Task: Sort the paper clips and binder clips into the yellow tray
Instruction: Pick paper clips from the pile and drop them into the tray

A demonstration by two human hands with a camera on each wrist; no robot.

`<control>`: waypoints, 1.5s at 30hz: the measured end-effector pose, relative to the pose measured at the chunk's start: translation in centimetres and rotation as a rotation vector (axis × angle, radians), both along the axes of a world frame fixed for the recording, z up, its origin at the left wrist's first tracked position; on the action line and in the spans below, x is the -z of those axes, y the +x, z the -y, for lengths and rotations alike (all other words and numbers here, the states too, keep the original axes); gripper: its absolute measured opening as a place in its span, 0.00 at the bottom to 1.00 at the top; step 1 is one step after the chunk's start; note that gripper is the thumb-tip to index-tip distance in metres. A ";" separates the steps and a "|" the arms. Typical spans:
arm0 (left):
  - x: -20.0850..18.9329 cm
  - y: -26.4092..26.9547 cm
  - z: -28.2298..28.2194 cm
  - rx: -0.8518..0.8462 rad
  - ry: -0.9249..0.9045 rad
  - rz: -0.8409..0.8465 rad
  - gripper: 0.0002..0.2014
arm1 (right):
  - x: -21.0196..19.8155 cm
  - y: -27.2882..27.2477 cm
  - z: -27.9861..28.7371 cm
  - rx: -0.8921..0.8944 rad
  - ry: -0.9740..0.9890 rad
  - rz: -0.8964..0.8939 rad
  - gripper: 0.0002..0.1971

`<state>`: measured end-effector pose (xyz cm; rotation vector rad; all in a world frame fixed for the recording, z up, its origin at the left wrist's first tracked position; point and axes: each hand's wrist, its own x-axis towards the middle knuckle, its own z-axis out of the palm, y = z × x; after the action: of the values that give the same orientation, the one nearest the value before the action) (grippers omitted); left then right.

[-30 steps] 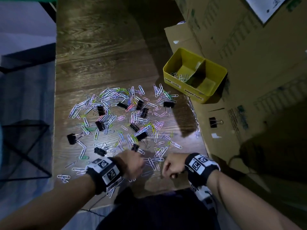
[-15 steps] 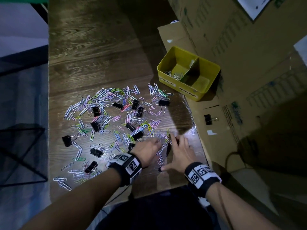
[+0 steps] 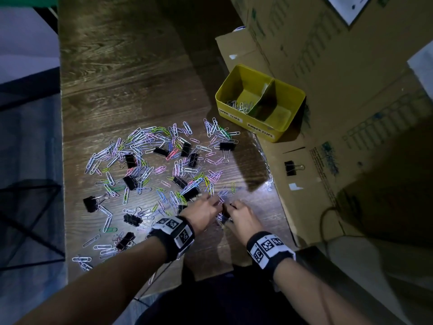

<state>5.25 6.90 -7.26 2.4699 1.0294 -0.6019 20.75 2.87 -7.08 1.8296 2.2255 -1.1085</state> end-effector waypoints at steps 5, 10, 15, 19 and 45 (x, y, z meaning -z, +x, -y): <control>-0.1 -0.6 -0.1 0.192 0.211 0.085 0.11 | 0.1 0.2 -0.9 -0.050 -0.005 0.032 0.09; -0.5 -0.6 -0.2 0.083 0.111 0.080 0.08 | 0.2 0.2 -2.1 -0.124 0.012 0.069 0.10; -1.0 -0.1 -1.0 -0.051 0.035 0.102 0.14 | -0.3 1.0 -3.2 -0.103 -0.016 -0.004 0.09; -0.5 -1.1 -1.4 -0.195 -0.041 0.178 0.14 | -0.2 1.7 -3.4 -0.051 0.002 -0.103 0.09; -11.8 5.8 -25.2 -1.003 -0.135 0.923 0.05 | -10.6 4.1 -16.6 0.999 0.187 -1.058 0.10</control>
<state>11.05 32.14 4.58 1.4559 1.4634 0.6839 24.80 19.51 3.51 3.0487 1.5750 -2.5696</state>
